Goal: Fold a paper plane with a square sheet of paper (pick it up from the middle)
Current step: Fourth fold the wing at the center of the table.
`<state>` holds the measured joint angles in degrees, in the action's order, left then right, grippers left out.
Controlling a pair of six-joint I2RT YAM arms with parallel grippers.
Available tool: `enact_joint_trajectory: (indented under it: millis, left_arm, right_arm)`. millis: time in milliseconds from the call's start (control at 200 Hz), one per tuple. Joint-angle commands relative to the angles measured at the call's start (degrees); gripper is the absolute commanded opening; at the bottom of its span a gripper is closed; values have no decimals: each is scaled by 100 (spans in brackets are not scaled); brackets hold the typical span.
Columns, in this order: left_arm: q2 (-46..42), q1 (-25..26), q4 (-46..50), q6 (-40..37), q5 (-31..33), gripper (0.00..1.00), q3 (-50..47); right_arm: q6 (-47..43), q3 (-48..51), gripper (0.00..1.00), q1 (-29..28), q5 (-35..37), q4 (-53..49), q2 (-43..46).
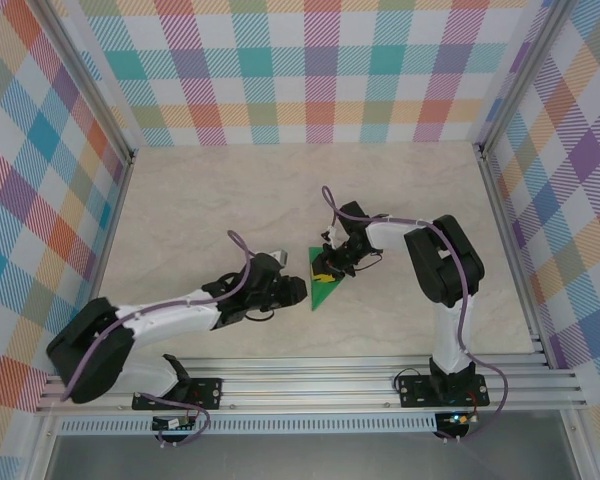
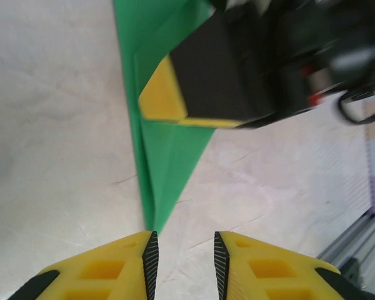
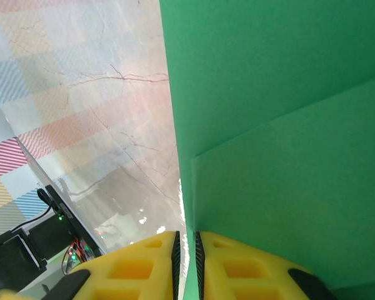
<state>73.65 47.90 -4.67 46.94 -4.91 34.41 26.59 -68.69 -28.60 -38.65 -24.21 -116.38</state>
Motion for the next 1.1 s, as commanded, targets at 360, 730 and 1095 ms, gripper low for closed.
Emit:
enact_joint_trajectory:
  millis: [360, 730, 1095]
  left_arm:
    - [1165, -145, -527, -110, -1172, 18, 537]
    - [2225, -114, -1151, -95, -1474, 17, 790]
    - [2732, -57, -1947, 370, -1741, 17, 117]
  right_arm:
    - [-97, 249, 17, -32, 588, -187, -150]
    - [-75, 286, 17, -32, 594, -190, -156]
    - [-92, 250, 17, -32, 623, -244, -175]
